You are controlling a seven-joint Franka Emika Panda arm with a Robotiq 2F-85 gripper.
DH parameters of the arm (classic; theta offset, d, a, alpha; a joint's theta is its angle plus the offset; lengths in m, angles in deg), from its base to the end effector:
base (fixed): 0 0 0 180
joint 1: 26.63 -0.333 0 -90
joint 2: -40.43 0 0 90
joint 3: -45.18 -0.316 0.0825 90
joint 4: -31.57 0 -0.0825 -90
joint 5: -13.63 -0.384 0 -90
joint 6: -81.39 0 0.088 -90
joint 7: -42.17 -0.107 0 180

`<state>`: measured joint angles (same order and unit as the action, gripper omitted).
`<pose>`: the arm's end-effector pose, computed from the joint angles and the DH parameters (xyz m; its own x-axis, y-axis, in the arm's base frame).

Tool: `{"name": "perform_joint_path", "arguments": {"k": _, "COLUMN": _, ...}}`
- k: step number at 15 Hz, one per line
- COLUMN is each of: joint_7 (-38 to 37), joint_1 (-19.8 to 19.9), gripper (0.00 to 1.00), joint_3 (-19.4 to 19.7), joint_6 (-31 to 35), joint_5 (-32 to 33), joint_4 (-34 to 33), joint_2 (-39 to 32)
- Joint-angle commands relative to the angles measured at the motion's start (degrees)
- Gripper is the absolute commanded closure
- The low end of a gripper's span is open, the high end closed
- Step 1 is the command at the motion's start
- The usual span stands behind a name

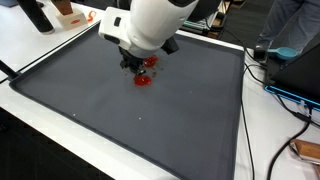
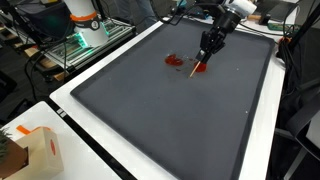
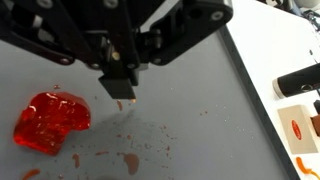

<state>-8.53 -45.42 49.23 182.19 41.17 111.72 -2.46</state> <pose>0.6751 0.1444 0.2472 0.9159 -0.3934 0.0802 -0.3636 -0.7281 0.5811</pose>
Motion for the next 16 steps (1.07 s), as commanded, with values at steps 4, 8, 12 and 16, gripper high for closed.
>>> {"name": "perform_joint_path", "arguments": {"k": 4, "joint_7": 0.46, "joint_1": -1.67, "gripper": 0.97, "joint_3": 1.16, "joint_6": -3.81, "joint_5": 2.36, "joint_4": -3.66, "joint_2": -3.57}}
{"name": "perform_joint_path", "arguments": {"k": 8, "joint_7": 1.23, "joint_1": -1.63, "gripper": 0.97, "joint_3": 1.04, "joint_6": -4.93, "joint_5": 2.0, "joint_4": -4.84, "joint_2": -4.63}}
{"name": "perform_joint_path", "arguments": {"k": 12, "joint_7": 3.7, "joint_1": -0.83, "gripper": 0.97, "joint_3": 0.54, "joint_6": -5.29, "joint_5": 0.99, "joint_4": -5.64, "joint_2": -4.52}}
{"name": "perform_joint_path", "arguments": {"k": 16, "joint_7": 7.04, "joint_1": 0.15, "gripper": 0.97, "joint_3": 0.07, "joint_6": -4.6, "joint_5": -0.21, "joint_4": -5.78, "joint_2": -3.54}}
